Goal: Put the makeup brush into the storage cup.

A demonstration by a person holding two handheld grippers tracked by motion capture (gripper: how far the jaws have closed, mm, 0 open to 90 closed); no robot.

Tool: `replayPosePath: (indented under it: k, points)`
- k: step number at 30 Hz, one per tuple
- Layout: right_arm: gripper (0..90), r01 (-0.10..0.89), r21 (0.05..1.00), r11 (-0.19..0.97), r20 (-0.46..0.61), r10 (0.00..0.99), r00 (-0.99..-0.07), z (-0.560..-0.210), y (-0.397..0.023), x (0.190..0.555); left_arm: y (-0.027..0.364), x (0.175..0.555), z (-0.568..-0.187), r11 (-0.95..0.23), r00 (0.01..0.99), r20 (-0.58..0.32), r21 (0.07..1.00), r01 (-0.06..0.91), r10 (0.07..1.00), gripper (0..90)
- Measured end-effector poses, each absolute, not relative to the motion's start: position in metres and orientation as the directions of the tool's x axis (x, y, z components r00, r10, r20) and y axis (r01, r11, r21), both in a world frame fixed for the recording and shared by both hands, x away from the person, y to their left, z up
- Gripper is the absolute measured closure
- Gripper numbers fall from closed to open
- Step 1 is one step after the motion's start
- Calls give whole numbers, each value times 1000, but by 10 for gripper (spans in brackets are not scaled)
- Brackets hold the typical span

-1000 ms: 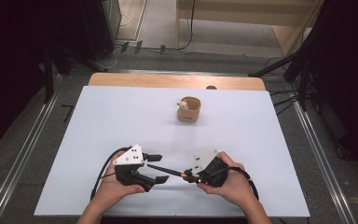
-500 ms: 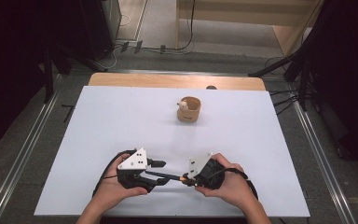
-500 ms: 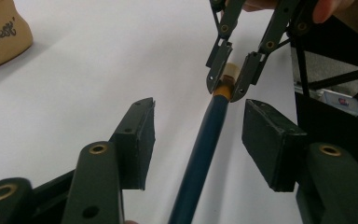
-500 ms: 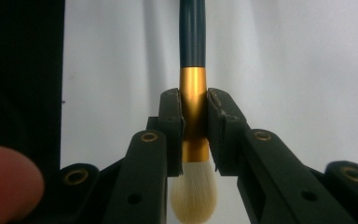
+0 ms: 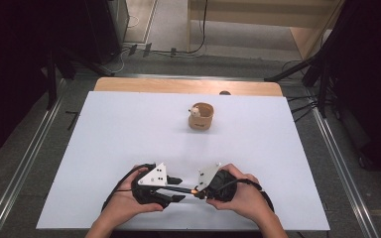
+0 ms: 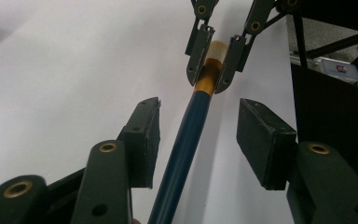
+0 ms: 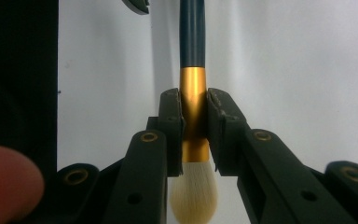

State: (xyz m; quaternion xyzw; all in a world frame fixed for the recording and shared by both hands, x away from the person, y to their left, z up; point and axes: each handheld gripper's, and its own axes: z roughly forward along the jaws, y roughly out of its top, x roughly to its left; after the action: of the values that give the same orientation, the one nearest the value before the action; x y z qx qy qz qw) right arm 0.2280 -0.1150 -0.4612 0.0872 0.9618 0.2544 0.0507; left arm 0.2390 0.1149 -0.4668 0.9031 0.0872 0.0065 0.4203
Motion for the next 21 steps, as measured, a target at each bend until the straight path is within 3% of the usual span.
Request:
replayPosePath:
  k: [13,21]
  points:
    - [786,138,445,885,-76,191,-979,-462,-106,225,108,235,-469,-664,986,-13,738,120,164,541]
    - [786,136,438,889,-87,193,-977,-462,-106,226,106,234,-470,-675,984,7,728,117,177,510]
